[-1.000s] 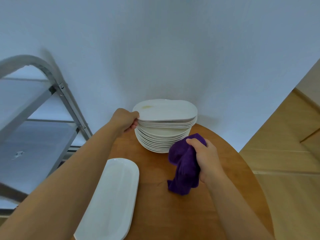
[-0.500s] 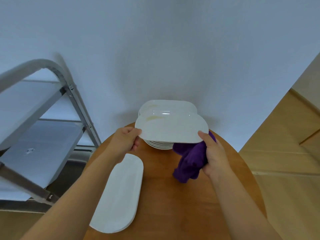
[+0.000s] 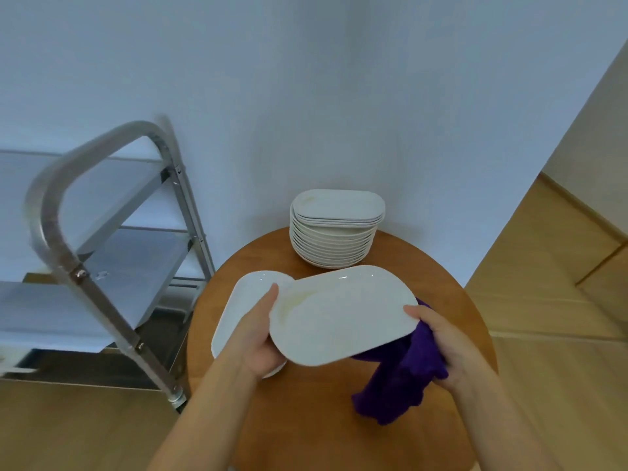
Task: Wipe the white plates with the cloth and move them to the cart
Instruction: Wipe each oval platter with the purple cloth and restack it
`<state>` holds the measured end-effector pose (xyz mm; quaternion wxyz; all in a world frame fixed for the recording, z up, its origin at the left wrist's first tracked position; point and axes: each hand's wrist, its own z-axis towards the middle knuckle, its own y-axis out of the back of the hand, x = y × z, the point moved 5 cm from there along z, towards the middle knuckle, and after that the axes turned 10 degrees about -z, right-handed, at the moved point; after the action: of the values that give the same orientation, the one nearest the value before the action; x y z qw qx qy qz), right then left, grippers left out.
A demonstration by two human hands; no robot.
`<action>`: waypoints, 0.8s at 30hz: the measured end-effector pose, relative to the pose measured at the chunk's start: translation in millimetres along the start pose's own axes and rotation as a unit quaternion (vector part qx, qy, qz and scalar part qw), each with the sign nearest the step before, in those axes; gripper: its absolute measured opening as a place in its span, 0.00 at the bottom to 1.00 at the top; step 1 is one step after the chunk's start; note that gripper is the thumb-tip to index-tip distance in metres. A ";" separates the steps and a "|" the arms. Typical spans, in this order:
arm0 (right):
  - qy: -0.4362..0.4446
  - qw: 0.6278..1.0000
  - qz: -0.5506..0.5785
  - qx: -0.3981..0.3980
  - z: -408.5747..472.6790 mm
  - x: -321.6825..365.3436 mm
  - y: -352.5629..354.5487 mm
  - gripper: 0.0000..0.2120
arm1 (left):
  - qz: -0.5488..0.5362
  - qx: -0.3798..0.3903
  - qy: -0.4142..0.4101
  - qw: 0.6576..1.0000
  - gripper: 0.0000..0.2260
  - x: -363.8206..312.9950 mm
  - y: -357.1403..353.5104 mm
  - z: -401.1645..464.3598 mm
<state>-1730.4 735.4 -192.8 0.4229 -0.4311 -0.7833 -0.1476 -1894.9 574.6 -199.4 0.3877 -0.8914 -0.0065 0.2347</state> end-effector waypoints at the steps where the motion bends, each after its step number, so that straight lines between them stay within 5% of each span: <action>1: 0.015 1.000 -0.022 -0.016 -4.1 -3.4 2.3 0.12 | -0.005 -0.010 -0.014 1.000 0.15 6.0 5.5 -7.1; 6: 0.241 0.921 -0.193 -0.236 -27.5 12.7 30.6 0.17 | -0.005 0.006 -0.067 0.998 0.10 28.3 23.9 -39.1; 9: 0.347 0.857 -0.333 -0.184 -43.2 27.4 18.4 0.27 | 0.021 0.021 -0.089 0.996 0.10 38.2 22.3 -50.9; 13: 0.297 0.711 -0.631 -0.096 -36.6 12.1 -20.7 0.29 | 0.073 0.023 -0.123 0.990 0.11 47.9 13.7 -62.5; 24: 0.378 0.691 -0.616 -0.014 -73.5 -37.4 -97.2 0.26 | 0.103 0.022 -0.132 0.986 0.12 66.9 6.9 -70.9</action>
<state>-1758.7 614.2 -165.4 0.4914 0.2347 -0.6447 -0.5364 -1806.6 533.9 -190.1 0.3764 -0.8400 0.0391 0.3889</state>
